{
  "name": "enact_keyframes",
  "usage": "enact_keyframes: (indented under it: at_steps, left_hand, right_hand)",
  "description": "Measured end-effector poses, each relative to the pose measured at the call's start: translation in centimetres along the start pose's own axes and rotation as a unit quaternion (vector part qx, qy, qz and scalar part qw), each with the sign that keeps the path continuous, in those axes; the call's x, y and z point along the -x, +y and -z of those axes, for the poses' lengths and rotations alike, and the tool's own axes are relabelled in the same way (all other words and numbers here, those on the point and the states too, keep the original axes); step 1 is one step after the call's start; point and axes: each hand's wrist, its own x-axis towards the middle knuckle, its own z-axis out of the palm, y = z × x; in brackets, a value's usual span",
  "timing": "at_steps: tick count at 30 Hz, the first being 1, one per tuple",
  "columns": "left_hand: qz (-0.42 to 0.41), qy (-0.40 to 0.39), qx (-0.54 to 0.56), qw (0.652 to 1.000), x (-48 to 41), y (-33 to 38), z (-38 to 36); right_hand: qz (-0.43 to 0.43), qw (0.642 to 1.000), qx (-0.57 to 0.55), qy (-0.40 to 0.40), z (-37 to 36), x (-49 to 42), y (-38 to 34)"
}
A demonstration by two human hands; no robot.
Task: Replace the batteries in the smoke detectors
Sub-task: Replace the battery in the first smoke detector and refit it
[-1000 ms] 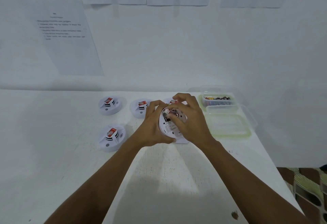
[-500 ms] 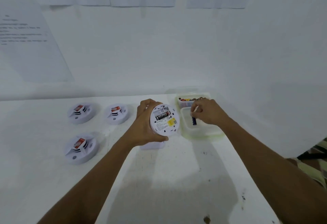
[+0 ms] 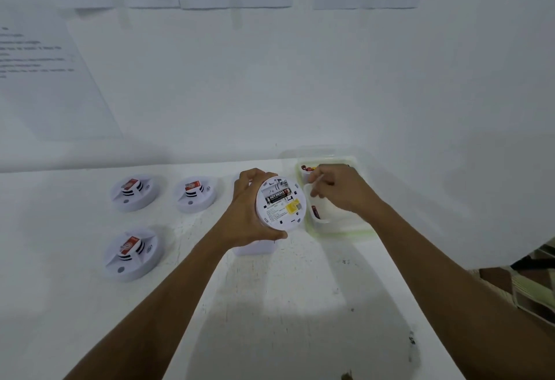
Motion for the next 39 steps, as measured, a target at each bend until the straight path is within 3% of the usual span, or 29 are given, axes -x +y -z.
enact_keyframes:
  at_steps: [4, 11, 17, 23, 29, 31, 36, 39]
  left_hand:
    - [-0.011, 0.008, -0.018, 1.0, -0.2, -0.3, -0.1]
    - [-0.047, 0.044, -0.054, 0.996, 0.4, -0.5, 0.1]
    - [-0.073, 0.058, -0.063, 0.994, 1.1, -0.5, 0.4]
    - [-0.061, 0.063, -0.052, 0.995, 1.3, -1.0, 0.6]
    - [-0.037, 0.046, -0.038, 0.997, 1.3, -1.2, 0.3]
    - [-0.041, 0.031, -0.066, 0.996, 1.1, -1.2, -0.2]
    - [-0.025, 0.043, -0.023, 0.998, 0.7, -0.7, -0.1]
    - [-0.017, 0.037, -0.021, 0.999, 0.4, -1.3, 0.4]
  right_hand:
    - [0.05, 0.996, -0.063, 0.041, -2.1, 2.2, -2.7]
    - [-0.012, 0.978, -0.146, 0.152, -6.5, 3.3, -3.4]
    - [-0.088, 0.95, -0.263, 0.147, -8.0, 4.0, -4.4]
    - [-0.101, 0.922, -0.344, 0.148, -8.5, 4.2, -4.5]
    - [0.015, 0.951, -0.192, 0.242, -8.6, 4.3, -4.9]
    - [0.04, 0.955, -0.173, 0.238, -8.0, 4.1, -5.0]
    - [0.044, 0.95, -0.233, 0.205, -4.9, 3.1, -4.0]
    - [-0.005, 0.958, -0.208, 0.197, -1.7, 2.4, -1.1]
